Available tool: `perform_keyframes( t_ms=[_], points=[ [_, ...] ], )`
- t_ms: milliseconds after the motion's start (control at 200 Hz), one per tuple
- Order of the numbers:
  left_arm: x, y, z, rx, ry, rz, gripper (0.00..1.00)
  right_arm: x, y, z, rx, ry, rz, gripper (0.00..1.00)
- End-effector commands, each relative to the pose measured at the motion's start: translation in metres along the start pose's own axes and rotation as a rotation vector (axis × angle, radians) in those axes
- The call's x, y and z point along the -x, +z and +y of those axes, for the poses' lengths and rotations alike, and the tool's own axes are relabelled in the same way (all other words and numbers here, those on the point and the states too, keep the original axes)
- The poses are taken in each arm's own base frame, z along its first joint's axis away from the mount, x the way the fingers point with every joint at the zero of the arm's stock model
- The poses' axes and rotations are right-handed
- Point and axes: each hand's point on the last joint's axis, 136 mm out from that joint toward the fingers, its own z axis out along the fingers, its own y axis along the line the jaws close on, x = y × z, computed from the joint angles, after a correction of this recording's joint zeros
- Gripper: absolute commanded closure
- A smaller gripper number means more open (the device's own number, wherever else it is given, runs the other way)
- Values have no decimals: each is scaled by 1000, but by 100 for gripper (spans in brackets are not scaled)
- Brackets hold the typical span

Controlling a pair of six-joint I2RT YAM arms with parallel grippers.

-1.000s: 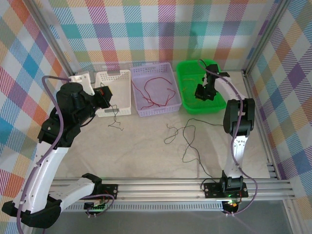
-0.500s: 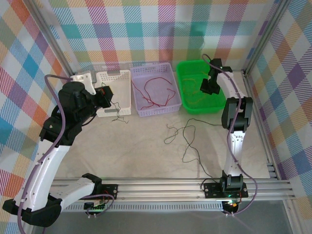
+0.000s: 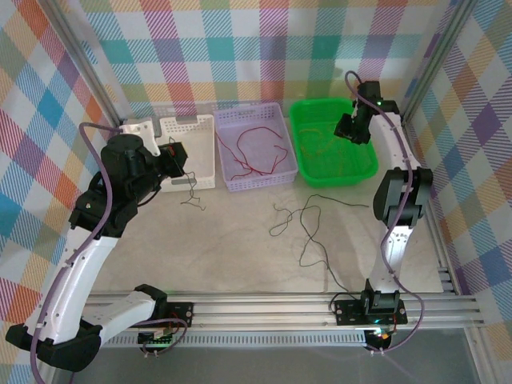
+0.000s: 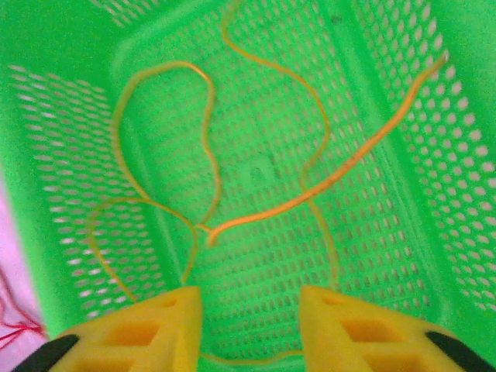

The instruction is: Untangle the cables

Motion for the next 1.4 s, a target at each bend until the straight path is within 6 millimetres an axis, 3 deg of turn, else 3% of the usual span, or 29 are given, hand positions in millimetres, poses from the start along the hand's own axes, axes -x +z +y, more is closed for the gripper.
perform_keyframes(
  t_ms=[0, 375, 665, 800, 910, 1030, 1200, 1395],
  points=[
    [4, 4, 2, 2, 8, -22, 100, 2, -3, 7, 36, -3, -10, 57],
    [0, 7, 7, 20, 16, -21, 100, 9, 46, 22, 112, 42, 55, 54],
    [-1, 7, 10, 32, 21, -25, 100, -21, 94, 7, 84, 75, 158, 57],
    [0, 7, 11, 36, 23, -28, 100, -31, 101, 3, 83, 84, 167, 57],
    [2, 4, 12, 40, 24, -37, 100, -20, 83, 9, 93, 74, 127, 58],
    [4, 0, 13, 46, 24, -50, 100, 1, 42, 20, 113, 63, 38, 56],
    [10, -4, 11, 51, 28, -64, 100, 26, -27, 34, 120, 17, -108, 47],
    [19, -11, 12, 64, 32, -89, 100, 27, -96, 51, 167, -56, -228, 25]
  ],
)
